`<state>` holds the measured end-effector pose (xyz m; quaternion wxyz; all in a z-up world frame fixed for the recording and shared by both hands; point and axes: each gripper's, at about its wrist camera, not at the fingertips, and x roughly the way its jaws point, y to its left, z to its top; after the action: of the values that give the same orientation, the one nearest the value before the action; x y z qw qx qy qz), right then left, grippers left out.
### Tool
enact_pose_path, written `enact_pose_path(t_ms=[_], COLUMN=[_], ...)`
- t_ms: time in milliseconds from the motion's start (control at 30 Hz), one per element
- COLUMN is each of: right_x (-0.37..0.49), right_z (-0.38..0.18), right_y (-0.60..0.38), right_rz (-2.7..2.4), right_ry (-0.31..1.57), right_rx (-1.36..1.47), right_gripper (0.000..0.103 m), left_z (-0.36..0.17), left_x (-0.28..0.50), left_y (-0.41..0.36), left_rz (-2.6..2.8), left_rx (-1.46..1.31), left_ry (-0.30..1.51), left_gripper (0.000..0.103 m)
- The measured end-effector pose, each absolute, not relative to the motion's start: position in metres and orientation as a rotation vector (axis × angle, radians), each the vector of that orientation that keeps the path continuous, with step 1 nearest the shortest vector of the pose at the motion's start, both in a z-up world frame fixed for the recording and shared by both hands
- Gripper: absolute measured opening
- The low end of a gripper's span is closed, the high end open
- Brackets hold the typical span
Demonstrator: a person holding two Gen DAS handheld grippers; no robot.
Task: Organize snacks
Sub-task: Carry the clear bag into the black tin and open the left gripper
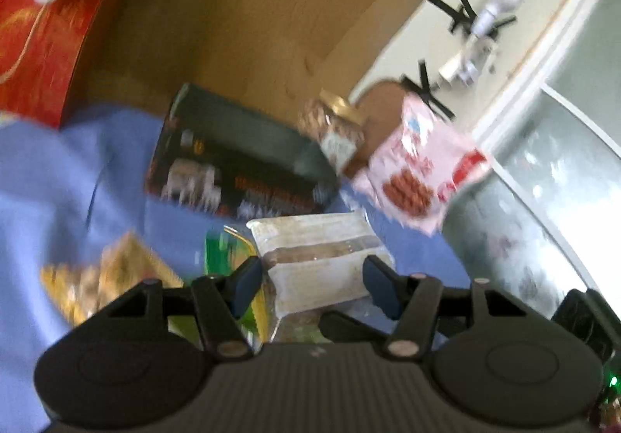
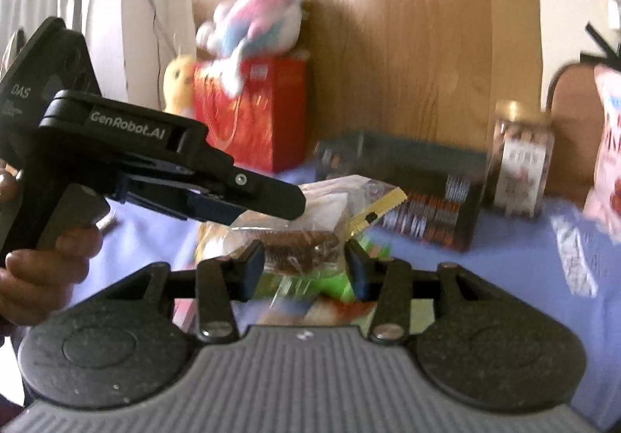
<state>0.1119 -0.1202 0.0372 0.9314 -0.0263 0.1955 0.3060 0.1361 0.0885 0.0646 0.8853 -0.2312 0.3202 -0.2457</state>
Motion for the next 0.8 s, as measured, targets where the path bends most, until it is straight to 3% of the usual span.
enact_pose_path(t_ms=[433,533,600,800], right_x=[0.278,0.273,0.271,0.302], right_z=[0.029,0.031,0.031,0.010], right_y=[-0.135,-0.154,-0.174,-0.216], right_rz=[0.622,0.592,0.559,0.483], right_ry=[0.408,0.360,0.328,0.455], right_rx=[0.041,0.091,0.156,0.431], right_gripper=[0.051,0.056,0.059,0.063], left_z=[0.069,0.073,0.079,0.049], left_x=[0.275,0.272,0.267,0.298], left_y=[0.051,0.054,0.067,0.098], left_rz=[-0.272,-0.235,-0.143,-0.048], left_rx=[-0.458,-0.404,-0.395,-0.502], left_ry=[0.672,0.619,0.544,0.683], left_gripper=[0.059,0.066,0.076,0.077])
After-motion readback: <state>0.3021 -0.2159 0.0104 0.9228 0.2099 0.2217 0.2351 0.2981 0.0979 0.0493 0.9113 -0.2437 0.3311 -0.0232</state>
